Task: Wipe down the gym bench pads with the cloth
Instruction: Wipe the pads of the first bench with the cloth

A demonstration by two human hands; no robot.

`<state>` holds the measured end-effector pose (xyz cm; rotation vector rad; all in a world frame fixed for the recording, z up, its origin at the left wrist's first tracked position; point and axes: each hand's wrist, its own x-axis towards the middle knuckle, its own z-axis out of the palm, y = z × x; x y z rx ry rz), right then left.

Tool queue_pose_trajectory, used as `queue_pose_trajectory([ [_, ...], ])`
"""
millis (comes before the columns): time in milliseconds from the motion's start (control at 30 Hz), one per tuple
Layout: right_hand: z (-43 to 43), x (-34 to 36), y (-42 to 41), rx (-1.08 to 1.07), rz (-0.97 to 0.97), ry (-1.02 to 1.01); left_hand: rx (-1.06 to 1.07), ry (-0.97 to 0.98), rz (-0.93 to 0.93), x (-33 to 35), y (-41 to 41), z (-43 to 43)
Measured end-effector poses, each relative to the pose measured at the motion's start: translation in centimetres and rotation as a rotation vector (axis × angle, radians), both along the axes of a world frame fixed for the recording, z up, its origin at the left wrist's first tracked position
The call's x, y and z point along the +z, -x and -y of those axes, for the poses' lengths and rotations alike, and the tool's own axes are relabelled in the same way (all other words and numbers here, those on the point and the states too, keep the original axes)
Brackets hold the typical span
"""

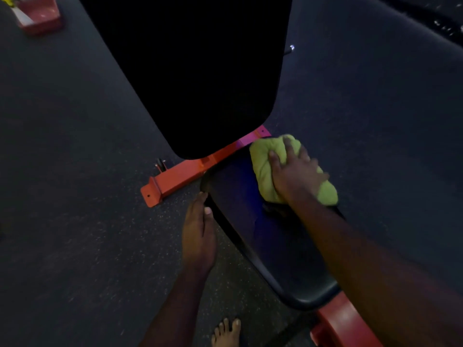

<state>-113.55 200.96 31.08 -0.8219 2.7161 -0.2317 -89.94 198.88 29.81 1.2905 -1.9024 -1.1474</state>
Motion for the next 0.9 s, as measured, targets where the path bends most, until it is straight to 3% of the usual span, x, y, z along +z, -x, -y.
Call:
queue_pose_trajectory([
  [100, 1.2, -0.1, -1.0, 0.199, -0.078, 0.003, 0.048, 0.057, -0.085, 1.4, -0.5, 2.1],
  [167, -1.8, -0.1, -2.0, 0.400, -0.131, 0.027, 0.130, 0.046, -0.162, 3.2, -0.2, 4.1],
  [233, -4.5, -0.1, -1.4, 0.462, -0.126, 0.030, 0.121, 0.035, -0.254, 4.9, 0.4, 5.9],
  [400, 2.0, -0.6, -2.6, 0.038, -0.055, 0.046, 0.009, 0.110, -0.297, 7.3, 0.5, 9.4],
  [500, 2.1, -0.9, -6.8, 0.344, -0.108, 0.072, -0.001, 0.103, -0.301, 7.0, 0.1, 9.9],
  [600, -3.7, -0.5, -8.7, 0.608, -0.128, 0.061, -0.007, 0.030, -0.340, 7.6, 0.1, 9.8],
  [667, -7.1, -0.2, -8.0, 0.582, -0.119, 0.009, 0.001, -0.027, -0.345, 8.0, 0.0, 9.6],
  [800, -3.3, -0.3, -8.0, 0.214, -0.083, 0.024, -0.037, -0.090, -0.330, 7.6, -0.6, 9.5],
  [900, 3.3, -0.5, -11.5, 0.288, -0.074, 0.020, -0.071, -0.103, -0.314, 7.1, -1.5, 10.6],
])
